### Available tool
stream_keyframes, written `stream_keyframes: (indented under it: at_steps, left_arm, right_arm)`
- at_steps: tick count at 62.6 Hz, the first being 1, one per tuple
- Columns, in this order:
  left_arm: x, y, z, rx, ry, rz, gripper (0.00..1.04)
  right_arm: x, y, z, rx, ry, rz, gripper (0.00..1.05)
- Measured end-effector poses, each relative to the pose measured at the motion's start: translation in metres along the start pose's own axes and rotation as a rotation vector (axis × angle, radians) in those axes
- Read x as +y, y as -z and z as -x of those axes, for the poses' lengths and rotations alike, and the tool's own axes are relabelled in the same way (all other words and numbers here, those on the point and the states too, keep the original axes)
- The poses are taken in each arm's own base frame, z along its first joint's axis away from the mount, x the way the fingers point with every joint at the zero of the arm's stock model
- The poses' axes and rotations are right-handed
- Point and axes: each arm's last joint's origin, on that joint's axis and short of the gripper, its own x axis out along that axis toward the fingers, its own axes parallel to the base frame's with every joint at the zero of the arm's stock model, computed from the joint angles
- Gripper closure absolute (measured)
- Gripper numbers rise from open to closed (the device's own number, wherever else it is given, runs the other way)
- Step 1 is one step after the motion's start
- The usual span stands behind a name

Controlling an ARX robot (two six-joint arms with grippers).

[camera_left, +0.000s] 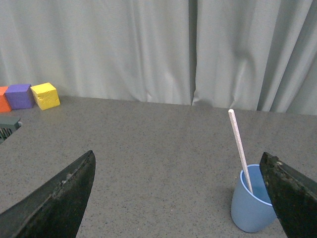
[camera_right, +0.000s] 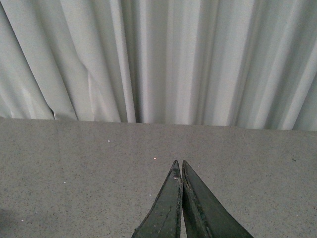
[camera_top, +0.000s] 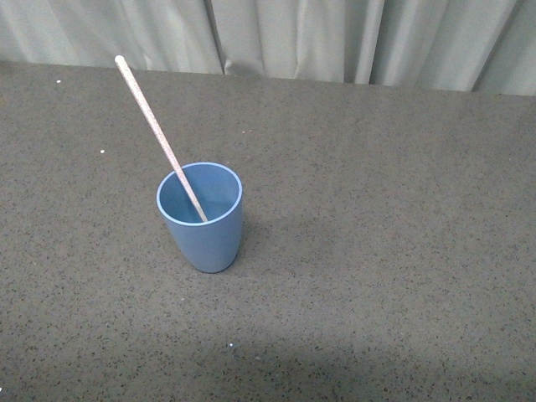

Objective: Transfer chopsticks to blue cup

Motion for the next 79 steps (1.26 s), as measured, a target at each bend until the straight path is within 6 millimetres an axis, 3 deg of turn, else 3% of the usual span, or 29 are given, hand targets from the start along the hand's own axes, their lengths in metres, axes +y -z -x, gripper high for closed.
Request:
stream_keyframes:
  at_steps: [37, 70, 72, 79]
  left_arm:
    - [0.0, 0.0, 0.0, 0.0, 0.0, 0.0, 0.07]
    - [0.0, 0.0, 0.0, 0.0, 0.0, 0.0, 0.07]
    - [0.0, 0.0, 0.0, 0.0, 0.0, 0.0, 0.07]
    - [0.0, 0.0, 0.0, 0.0, 0.0, 0.0, 0.07]
  right_arm:
    - [0.0, 0.003, 0.017, 0.006, -0.003, 0.001, 1.03]
    - [0.0, 0.003, 0.017, 0.006, -0.003, 0.0, 0.11]
    - [0.0, 0.003, 0.017, 0.005, -0.003, 0.0, 0.08]
    - [0.0, 0.003, 0.017, 0.005, -0.003, -0.002, 0.1]
